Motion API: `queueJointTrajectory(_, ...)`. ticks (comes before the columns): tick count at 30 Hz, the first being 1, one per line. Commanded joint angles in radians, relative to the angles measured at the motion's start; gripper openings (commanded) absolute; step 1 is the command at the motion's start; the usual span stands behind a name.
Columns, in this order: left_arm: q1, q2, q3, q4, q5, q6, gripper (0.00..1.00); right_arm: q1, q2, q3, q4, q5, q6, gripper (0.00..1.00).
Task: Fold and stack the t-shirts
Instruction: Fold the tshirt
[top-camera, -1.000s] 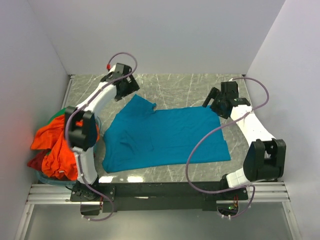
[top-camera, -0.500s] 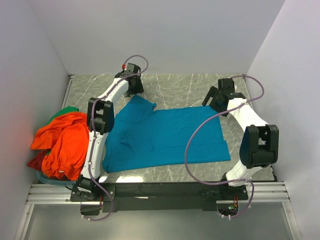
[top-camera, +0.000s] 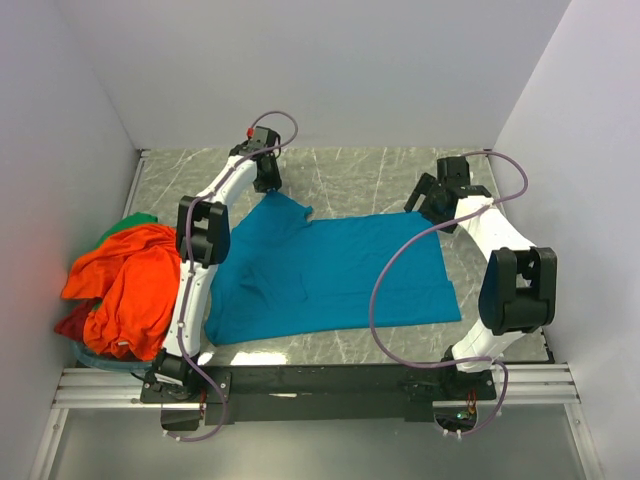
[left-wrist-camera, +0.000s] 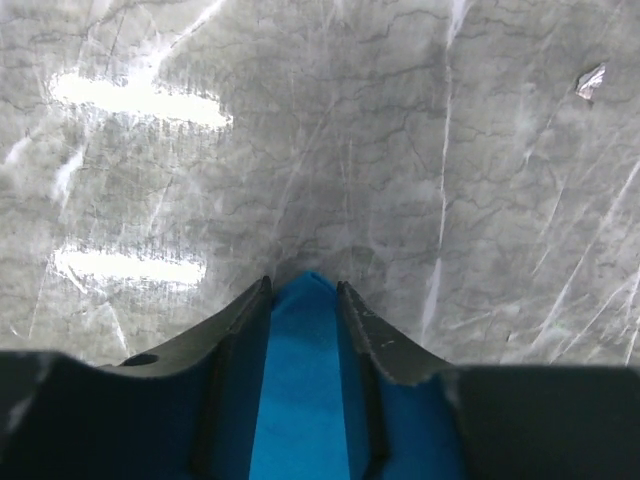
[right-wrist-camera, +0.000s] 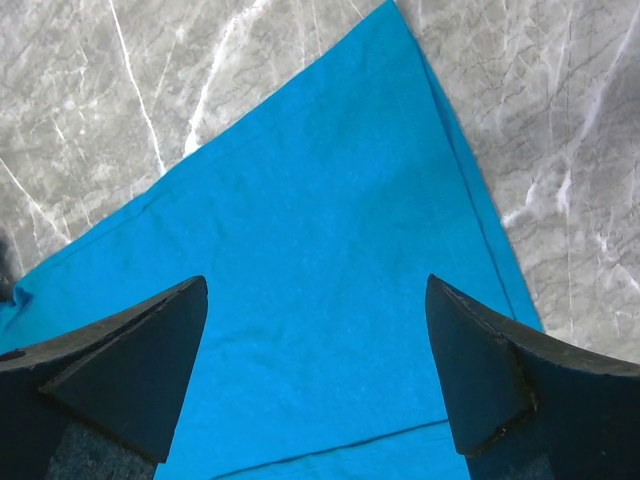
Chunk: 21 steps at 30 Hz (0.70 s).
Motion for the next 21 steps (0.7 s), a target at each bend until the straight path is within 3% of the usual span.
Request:
queueJointTrajectory(1, -0.009, 0.011, 0.009, -0.026, 0.035, 0.023, 0.38, -0.010, 0.007, 0.014, 0.044, -0.007, -0.005, 0.95)
queueJointTrajectory(5, -0.014, 0.016, 0.006, -0.036, 0.034, 0.020, 0.28, -0.009, 0.010, 0.014, 0.044, -0.016, -0.005, 0.95)
queueJointTrajectory(8, -0.017, 0.019, 0.004, -0.049, 0.034, 0.028, 0.11, -0.012, 0.014, 0.014, 0.042, -0.012, -0.007, 0.94)
queueJointTrajectory(9, -0.022, 0.014, 0.001, -0.049, 0.022, 0.035, 0.00, -0.012, 0.014, 0.014, 0.044, -0.006, -0.008, 0.94)
queueJointTrajectory(21, -0.025, -0.226, -0.244, 0.169, -0.043, 0.045, 0.00, -0.016, 0.189, 0.204, -0.074, 0.078, -0.047, 0.92)
